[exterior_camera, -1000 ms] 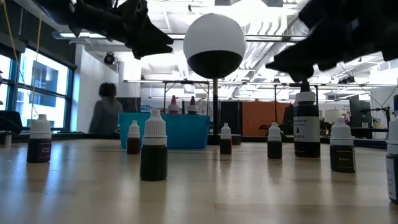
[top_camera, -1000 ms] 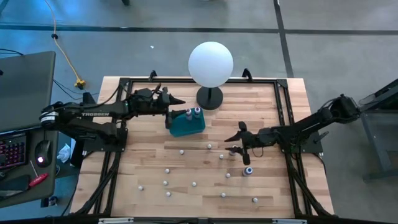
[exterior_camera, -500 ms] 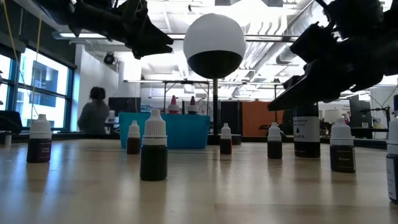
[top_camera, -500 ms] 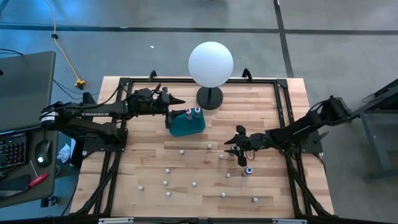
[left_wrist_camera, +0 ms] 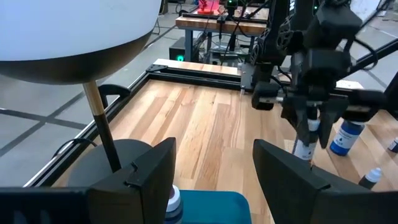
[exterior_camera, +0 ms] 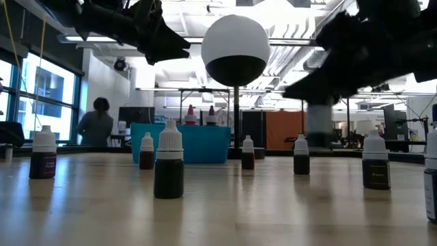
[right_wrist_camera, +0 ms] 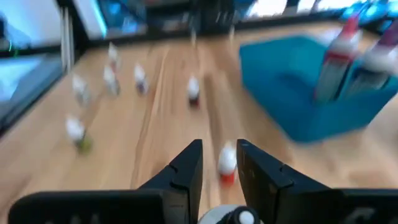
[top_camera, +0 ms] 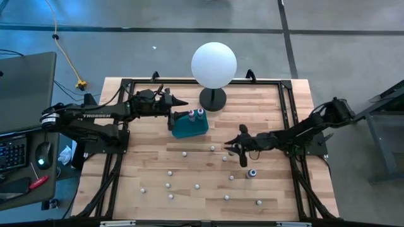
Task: Pick & Place food coloring
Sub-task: Put the large black food coloring bottle into the blue bin
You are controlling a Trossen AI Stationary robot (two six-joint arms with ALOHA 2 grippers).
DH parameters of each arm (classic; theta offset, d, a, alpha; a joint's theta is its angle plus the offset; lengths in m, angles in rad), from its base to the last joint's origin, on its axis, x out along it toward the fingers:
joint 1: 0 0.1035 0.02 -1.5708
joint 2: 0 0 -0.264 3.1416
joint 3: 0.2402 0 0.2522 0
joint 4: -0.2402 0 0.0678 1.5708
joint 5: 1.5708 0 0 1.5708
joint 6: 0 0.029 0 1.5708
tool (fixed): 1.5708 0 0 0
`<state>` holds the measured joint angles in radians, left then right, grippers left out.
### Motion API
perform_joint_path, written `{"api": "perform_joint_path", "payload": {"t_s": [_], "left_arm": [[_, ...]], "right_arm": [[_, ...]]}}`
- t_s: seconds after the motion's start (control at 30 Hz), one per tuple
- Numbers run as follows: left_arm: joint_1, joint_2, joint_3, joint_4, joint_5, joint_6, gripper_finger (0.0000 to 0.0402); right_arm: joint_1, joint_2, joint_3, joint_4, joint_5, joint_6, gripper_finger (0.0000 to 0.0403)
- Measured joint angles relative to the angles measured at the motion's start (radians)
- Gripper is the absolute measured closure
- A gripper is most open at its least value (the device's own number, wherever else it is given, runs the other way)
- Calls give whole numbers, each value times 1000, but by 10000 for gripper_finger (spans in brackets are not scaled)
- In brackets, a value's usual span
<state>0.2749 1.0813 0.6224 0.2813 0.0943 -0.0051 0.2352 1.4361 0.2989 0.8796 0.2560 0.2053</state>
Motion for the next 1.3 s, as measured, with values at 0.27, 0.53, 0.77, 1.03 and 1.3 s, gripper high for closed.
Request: {"api": "perform_joint_path", "payload": {"t_s": [0.27,0.53,0.77,1.03,1.3], "left_arm": [[-1,0,0,14,64,-6,189],[0,0,0,26,0,-5,189],[0,0,0,24,0,-3,189],[0,0,0,22,0,2,189],[0,0,0,-24,-1,1,189]], "right_arm": [[-50,0,141,62,63,-175,319],[-136,87,516,-265,109,-266,319],[-227,314,680,-326,112,-203,312],[-281,475,770,-324,143,-151,319],[-292,489,768,-354,157,-167,289]]}}
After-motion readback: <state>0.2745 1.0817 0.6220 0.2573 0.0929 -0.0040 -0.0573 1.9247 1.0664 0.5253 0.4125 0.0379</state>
